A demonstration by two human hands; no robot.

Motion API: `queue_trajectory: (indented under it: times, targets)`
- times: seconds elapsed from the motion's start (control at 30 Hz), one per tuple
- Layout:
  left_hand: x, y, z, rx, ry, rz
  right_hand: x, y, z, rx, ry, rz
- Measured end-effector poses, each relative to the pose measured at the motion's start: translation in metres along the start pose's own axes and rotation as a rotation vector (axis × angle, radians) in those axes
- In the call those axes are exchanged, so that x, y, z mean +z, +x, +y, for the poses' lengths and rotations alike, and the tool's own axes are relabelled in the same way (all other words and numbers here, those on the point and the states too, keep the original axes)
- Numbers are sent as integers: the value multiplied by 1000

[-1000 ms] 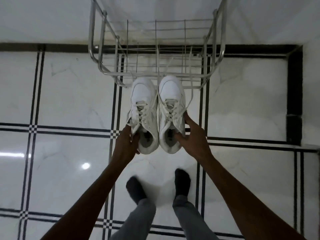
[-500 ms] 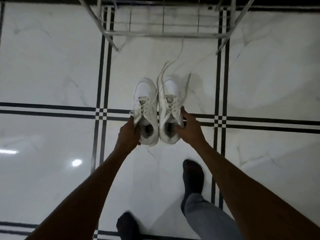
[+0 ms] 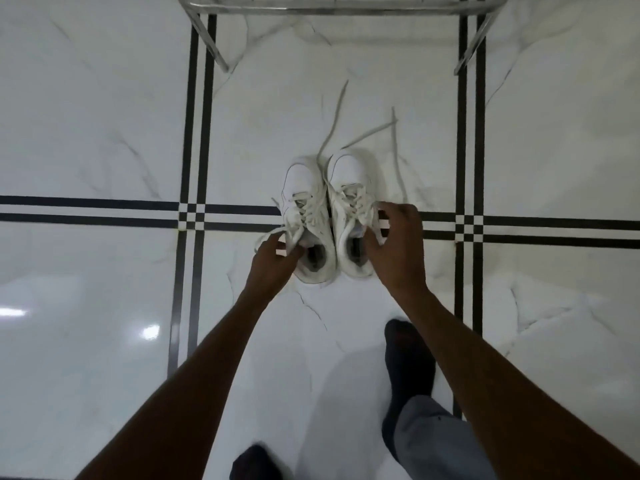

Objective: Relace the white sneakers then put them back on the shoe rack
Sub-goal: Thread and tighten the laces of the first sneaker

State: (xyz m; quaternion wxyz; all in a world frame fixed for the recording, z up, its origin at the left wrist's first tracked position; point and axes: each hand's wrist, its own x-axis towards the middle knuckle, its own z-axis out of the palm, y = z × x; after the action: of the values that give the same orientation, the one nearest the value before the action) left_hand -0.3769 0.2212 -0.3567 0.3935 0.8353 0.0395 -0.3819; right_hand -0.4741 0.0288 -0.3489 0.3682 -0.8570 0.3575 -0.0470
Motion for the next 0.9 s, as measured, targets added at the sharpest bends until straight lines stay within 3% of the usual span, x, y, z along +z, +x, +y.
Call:
queue_trajectory:
  times: [0.07, 0.2, 0.3, 0.37, 0.57, 0.73, 0.9]
  targets:
    - [-2, 2, 3, 4, -120, 19, 3, 2, -20, -119, -2, 22]
    - [1, 16, 3, 93, -313, 99, 34, 15, -41, -229, -124, -219]
    - [2, 27, -3, 175, -314, 153, 55, 23, -51, -215, -386, -201]
    - [1, 32, -11, 205, -271, 179, 64, 29, -56, -155, -435, -221]
    - [-7, 46, -15, 377, -248, 188, 74, 50, -58, 49, -193, -257]
    - [-27, 47, 7, 391, -533, 83, 69, 57, -61, 41, -50, -379]
    - [-40, 42, 20, 536, -525, 13, 53, 64, -67, -47, 42, -393]
